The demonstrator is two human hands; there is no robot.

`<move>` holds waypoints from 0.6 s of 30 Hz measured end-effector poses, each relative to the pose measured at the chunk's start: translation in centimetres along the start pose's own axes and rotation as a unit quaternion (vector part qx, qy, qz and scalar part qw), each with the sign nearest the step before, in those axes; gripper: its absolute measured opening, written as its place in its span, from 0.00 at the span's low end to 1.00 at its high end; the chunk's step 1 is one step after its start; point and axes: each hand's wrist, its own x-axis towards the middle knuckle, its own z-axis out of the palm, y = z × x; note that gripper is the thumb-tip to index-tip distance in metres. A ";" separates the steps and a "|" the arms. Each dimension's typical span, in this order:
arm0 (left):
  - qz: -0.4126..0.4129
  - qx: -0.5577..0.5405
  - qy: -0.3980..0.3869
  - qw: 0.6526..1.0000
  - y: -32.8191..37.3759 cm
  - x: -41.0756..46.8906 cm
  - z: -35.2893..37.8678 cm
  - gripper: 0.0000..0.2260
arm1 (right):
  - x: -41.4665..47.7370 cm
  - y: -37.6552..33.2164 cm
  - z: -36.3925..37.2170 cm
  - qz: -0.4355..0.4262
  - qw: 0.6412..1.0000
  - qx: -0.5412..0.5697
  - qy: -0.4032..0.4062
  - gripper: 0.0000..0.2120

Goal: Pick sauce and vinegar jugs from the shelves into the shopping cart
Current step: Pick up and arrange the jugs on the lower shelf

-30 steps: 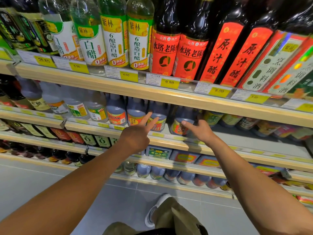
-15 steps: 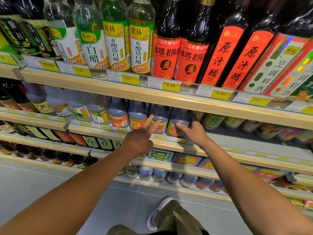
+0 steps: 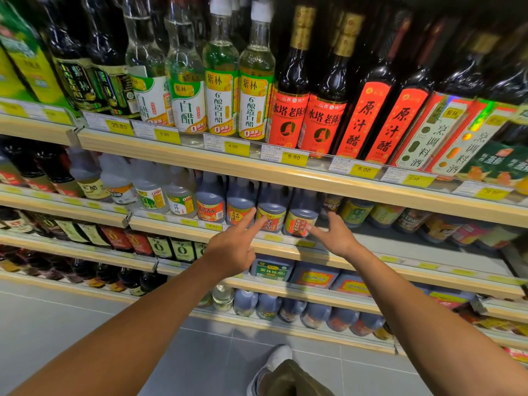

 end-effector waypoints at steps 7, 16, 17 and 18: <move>0.003 0.020 -0.037 0.999 1.6 -4.0 -3.3 0.36 | -6.9 -0.1 -1.0 -0.070 0.982 -0.167 0.051 0.45; 0.085 0.064 -0.023 0.994 6.9 -3.9 -2.3 0.42 | -14.9 5.0 -3.5 -0.108 0.935 -0.306 0.141 0.40; 0.097 0.060 -0.029 0.993 8.0 -3.6 -2.0 0.42 | -15.7 6.0 -4.0 -0.099 0.936 -0.306 0.144 0.40; 0.110 0.054 -0.037 0.992 9.2 -3.4 -1.7 0.41 | -16.5 7.2 -4.5 -0.089 0.937 -0.304 0.146 0.40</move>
